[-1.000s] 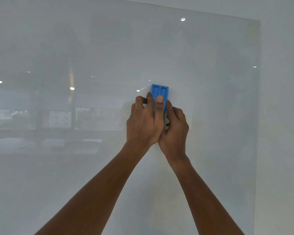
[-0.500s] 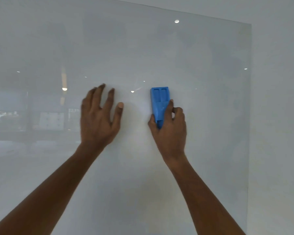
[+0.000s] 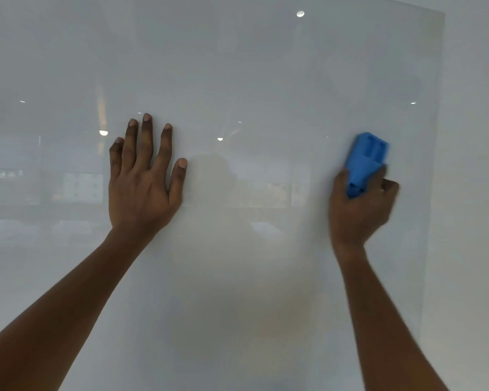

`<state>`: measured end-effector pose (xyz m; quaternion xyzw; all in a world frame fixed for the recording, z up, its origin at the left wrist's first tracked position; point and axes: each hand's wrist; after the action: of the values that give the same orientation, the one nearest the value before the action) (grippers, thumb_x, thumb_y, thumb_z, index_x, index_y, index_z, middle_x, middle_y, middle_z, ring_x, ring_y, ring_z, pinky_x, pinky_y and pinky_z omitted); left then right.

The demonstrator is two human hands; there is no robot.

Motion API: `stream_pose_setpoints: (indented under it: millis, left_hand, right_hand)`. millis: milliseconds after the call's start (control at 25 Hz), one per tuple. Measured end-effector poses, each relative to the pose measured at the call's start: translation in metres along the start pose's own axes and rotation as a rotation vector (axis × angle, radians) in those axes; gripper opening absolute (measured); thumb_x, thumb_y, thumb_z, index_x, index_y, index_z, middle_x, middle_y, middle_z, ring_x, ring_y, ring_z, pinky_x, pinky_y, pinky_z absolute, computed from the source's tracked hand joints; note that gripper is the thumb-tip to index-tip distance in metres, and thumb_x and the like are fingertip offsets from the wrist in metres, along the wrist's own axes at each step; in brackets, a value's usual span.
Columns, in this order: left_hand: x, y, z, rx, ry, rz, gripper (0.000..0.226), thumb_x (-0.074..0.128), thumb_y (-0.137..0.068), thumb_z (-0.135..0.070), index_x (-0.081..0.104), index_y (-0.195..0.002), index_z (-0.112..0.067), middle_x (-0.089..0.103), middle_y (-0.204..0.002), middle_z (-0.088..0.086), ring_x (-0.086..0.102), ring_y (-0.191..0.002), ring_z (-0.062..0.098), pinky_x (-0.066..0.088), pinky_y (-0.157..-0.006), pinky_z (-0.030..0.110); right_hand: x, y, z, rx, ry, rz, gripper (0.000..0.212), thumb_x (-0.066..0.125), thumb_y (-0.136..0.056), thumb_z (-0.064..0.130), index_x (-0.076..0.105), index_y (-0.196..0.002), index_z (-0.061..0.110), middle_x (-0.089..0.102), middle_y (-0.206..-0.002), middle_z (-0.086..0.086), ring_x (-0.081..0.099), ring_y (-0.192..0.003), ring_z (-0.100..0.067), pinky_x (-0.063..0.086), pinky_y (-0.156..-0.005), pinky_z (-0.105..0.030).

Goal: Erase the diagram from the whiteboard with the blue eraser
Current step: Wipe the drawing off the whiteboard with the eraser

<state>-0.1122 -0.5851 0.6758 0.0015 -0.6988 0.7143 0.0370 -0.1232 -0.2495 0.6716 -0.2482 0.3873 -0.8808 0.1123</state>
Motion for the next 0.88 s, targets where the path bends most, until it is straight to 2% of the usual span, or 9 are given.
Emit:
stream_pose_setpoints:
  millis: [120,200,280,400,520,680,760,800,880]
  left_hand:
    - [0.0,0.0,0.0,0.007,0.006,-0.011,0.062,0.032,-0.118,-0.044,0.034,-0.172,-0.014,0.023,-0.18,0.018,0.02,-0.168,0.039,0.012,-0.135,0.049]
    - [-0.001,-0.001,0.002,0.013,0.014,-0.026,0.061,0.031,-0.118,-0.042,0.035,-0.172,-0.014,0.024,-0.18,0.017,0.02,-0.168,0.038,0.005,-0.137,0.041]
    - [-0.002,-0.001,0.005,0.017,0.022,-0.043,0.059,0.031,-0.119,-0.039,0.037,-0.171,-0.013,0.026,-0.18,0.017,0.022,-0.167,0.037,0.0,-0.136,0.035]
    - [-0.001,-0.001,0.006,0.023,0.03,-0.056,0.057,0.032,-0.119,-0.037,0.04,-0.17,-0.013,0.028,-0.179,0.018,0.023,-0.167,0.037,0.007,-0.136,0.04]
    - [0.0,-0.001,0.006,0.027,0.033,-0.058,0.058,0.031,-0.119,-0.039,0.039,-0.17,-0.013,0.028,-0.179,0.018,0.022,-0.167,0.037,0.003,-0.136,0.036]
    - [0.002,0.001,0.002,0.015,0.014,-0.064,0.06,0.028,-0.12,-0.043,0.036,-0.172,-0.014,0.026,-0.18,0.017,0.021,-0.168,0.037,0.01,-0.136,0.045]
    - [0.002,0.001,0.001,0.015,0.012,-0.061,0.061,0.028,-0.12,-0.044,0.035,-0.172,-0.013,0.026,-0.18,0.017,0.021,-0.168,0.038,0.013,-0.136,0.048]
    - [0.002,0.0,0.0,0.014,0.012,-0.057,0.061,0.027,-0.12,-0.045,0.035,-0.172,-0.013,0.026,-0.18,0.017,0.021,-0.168,0.038,0.013,-0.135,0.049]
    - [0.002,0.001,0.0,0.009,0.016,-0.047,0.061,0.028,-0.119,-0.044,0.035,-0.172,-0.014,0.025,-0.18,0.017,0.021,-0.168,0.038,0.013,-0.135,0.049]
  right_hand:
    - [0.025,0.062,0.06,-0.292,-0.065,0.078,0.067,0.074,-0.091,0.041,0.058,-0.138,-0.004,0.063,-0.102,-0.023,0.062,-0.091,-0.038,0.051,-0.076,-0.041]
    - [0.034,0.096,0.087,-0.482,-0.081,0.176,0.067,0.072,-0.092,0.042,0.058,-0.139,-0.003,0.062,-0.102,-0.019,0.061,-0.089,-0.032,0.055,-0.071,-0.04]
    - [0.035,0.105,0.091,-0.611,-0.051,0.219,0.064,0.068,-0.095,0.043,0.058,-0.14,-0.002,0.062,-0.102,-0.016,0.06,-0.087,-0.026,0.056,-0.069,-0.04]
    - [0.025,0.084,0.061,-0.718,0.006,0.155,0.063,0.068,-0.093,0.043,0.06,-0.138,-0.001,0.064,-0.102,-0.016,0.061,-0.082,-0.029,0.052,-0.068,-0.04]
    - [0.002,0.042,-0.001,-0.565,0.111,0.063,0.064,0.071,-0.093,0.042,0.059,-0.139,-0.002,0.064,-0.102,-0.023,0.063,-0.079,-0.037,0.053,-0.066,-0.043]
    - [-0.025,-0.009,-0.057,-0.018,0.121,-0.016,0.066,0.064,-0.094,0.045,0.051,-0.142,0.002,0.056,-0.108,-0.024,0.06,-0.088,-0.036,0.058,-0.074,-0.052]
    - [-0.017,-0.011,-0.048,0.145,0.084,-0.072,0.063,0.064,-0.092,0.044,0.053,-0.138,0.001,0.055,-0.106,-0.023,0.06,-0.089,-0.034,0.058,-0.076,-0.051]
    - [-0.01,-0.004,-0.034,0.155,0.076,-0.081,0.063,0.065,-0.091,0.042,0.054,-0.136,-0.001,0.055,-0.106,-0.024,0.06,-0.09,-0.036,0.057,-0.076,-0.05]
    - [0.005,0.029,0.001,0.013,0.053,-0.047,0.063,0.069,-0.089,0.039,0.057,-0.134,-0.003,0.057,-0.103,-0.024,0.061,-0.087,-0.039,0.055,-0.072,-0.046]
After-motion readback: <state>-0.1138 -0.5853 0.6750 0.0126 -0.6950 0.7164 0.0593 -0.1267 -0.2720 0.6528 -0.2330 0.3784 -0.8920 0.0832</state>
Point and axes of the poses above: each hand's wrist, its own y-axis away from the middle knuckle, its own x-axis out of the palm, z = x × y
